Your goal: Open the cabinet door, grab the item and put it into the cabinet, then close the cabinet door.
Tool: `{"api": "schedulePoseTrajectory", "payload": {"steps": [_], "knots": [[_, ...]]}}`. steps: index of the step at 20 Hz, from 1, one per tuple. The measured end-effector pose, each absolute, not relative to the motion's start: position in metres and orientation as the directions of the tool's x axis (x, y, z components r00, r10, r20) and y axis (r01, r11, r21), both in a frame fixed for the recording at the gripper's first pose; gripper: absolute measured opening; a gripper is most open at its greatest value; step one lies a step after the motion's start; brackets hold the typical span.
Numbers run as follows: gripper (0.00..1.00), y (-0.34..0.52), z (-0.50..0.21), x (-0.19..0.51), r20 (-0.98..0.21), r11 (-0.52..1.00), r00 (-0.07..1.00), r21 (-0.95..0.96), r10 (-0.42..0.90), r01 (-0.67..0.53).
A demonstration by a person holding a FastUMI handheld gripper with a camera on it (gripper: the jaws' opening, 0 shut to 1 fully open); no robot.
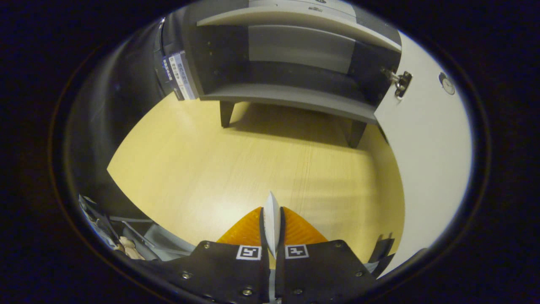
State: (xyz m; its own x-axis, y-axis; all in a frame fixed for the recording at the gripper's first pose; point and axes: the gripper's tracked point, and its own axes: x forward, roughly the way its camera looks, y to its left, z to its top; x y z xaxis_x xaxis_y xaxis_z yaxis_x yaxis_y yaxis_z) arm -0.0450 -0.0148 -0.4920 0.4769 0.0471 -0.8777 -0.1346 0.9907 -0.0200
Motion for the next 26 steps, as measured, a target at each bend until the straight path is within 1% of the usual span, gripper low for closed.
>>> {"api": "schedulePoseTrajectory", "payload": {"steps": [8, 11, 17, 21, 26], "knots": [[0.06, -0.008, -0.369, 0.012, -0.752, 0.991, 0.655, -0.013, 0.077, -0.131], [0.06, -0.004, -0.311, 0.037, -0.682, 0.99, 0.726, -0.018, 0.089, -0.138], [0.06, -0.006, -0.206, 0.092, -0.525, 0.994, 0.846, 0.001, 0.095, -0.111], [0.06, -0.014, -0.172, 0.127, -0.462, 0.996, 0.883, 0.001, 0.083, -0.093], [0.06, -0.014, -0.171, 0.152, -0.493, 0.995, 0.866, -0.011, 0.08, -0.098]]}}
